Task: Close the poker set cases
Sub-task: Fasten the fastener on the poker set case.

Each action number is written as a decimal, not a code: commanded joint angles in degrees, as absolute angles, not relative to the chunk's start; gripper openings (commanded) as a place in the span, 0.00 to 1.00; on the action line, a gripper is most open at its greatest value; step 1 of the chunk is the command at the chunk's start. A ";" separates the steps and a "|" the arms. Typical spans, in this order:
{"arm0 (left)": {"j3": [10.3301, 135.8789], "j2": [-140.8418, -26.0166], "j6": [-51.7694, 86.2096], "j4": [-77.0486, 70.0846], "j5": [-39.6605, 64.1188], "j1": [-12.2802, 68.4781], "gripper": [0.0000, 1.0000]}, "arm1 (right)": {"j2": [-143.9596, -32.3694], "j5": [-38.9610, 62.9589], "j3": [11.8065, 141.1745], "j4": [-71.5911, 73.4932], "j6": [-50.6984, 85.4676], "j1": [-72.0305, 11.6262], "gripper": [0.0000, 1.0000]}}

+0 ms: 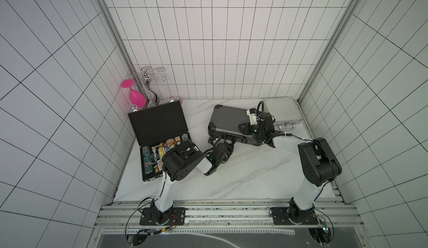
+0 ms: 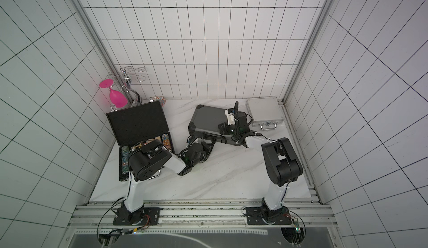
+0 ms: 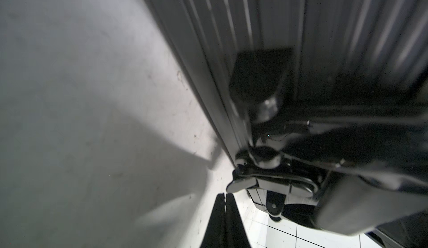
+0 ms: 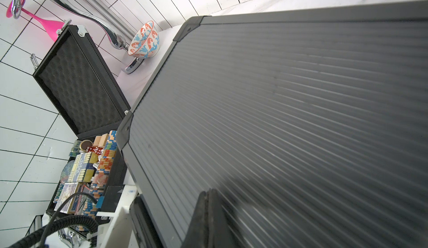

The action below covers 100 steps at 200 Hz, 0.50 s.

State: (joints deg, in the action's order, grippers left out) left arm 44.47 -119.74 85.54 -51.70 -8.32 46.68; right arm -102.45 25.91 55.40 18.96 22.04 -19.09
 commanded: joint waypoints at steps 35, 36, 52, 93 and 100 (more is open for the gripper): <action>44.40 -123.01 86.49 -60.51 -10.02 46.61 0.00 | -109.16 22.49 50.25 0.01 22.14 -18.63 0.05; 44.39 -122.98 86.49 -60.49 -10.02 46.59 0.00 | -109.16 22.50 50.26 0.01 22.15 -18.59 0.05; 44.97 -123.29 86.93 -59.46 -10.06 46.42 0.00 | -109.18 22.57 50.22 0.00 22.13 -18.64 0.05; 45.60 -123.45 86.92 -56.66 -10.03 46.25 0.00 | -109.34 22.67 50.15 -0.11 21.95 -18.63 0.05; 45.89 -123.44 86.93 -55.52 -9.94 46.23 0.00 | -109.55 22.76 50.18 -0.12 21.88 -18.61 0.05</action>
State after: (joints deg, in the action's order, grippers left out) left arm 44.66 -122.04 86.17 -57.56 -9.21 46.63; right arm -102.61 25.98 55.40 18.96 22.02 -19.09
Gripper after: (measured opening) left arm 0.047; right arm 0.051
